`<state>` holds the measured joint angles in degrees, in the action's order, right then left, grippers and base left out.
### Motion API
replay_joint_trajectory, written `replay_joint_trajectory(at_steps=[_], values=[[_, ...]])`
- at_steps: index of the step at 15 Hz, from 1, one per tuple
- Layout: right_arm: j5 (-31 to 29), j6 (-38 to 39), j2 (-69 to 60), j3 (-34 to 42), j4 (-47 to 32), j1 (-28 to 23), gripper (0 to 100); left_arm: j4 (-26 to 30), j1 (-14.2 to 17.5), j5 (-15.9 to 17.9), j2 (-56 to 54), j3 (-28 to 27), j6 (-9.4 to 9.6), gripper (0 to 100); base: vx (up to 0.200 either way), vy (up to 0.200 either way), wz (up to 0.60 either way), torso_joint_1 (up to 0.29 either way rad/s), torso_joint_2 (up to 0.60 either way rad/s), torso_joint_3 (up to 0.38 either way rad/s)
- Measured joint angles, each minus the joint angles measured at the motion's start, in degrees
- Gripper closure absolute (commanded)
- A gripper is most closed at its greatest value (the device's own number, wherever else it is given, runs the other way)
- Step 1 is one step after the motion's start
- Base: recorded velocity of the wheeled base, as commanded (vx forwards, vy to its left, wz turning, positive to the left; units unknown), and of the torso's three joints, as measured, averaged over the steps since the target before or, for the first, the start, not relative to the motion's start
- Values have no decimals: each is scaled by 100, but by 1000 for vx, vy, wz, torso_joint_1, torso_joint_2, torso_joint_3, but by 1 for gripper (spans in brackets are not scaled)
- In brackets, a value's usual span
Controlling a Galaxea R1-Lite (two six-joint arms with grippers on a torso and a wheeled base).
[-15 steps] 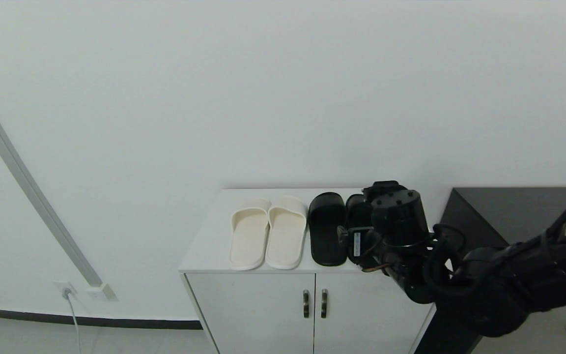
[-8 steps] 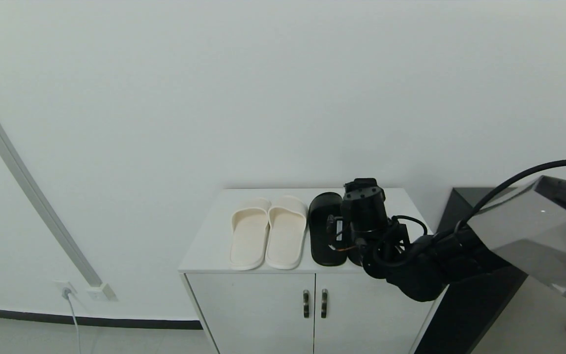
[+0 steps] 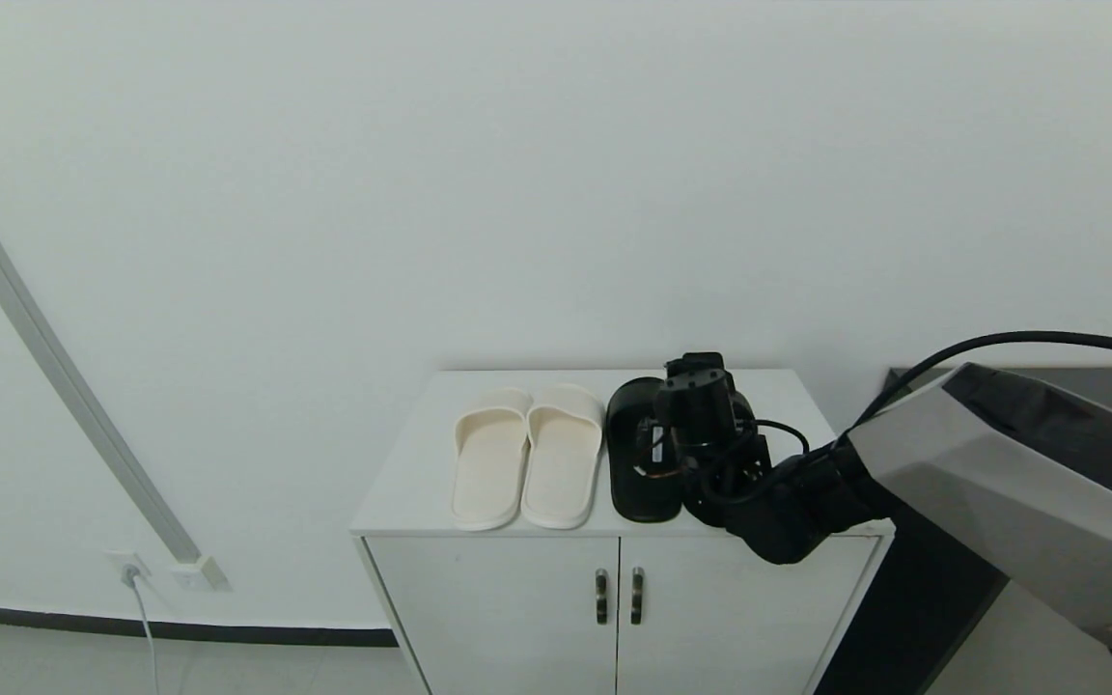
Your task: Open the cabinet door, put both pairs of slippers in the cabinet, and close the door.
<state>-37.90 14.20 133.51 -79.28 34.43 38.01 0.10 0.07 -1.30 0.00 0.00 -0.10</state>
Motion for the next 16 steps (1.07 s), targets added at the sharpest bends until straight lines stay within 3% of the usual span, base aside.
replay_joint_trajectory(at_steps=[8,9,16], values=[[0,-165,621,-801,-7,-182,0,0,0,-2,0,0,-30,100,0,0,0,0,0,0],[2,-165,677,-866,-7,-202,100,0,0,-2,0,0,-39,100,0,0,0,0,0,0],[-4,-154,795,-970,4,-260,100,0,0,-2,0,0,-41,100,0,0,0,0,0,0]])
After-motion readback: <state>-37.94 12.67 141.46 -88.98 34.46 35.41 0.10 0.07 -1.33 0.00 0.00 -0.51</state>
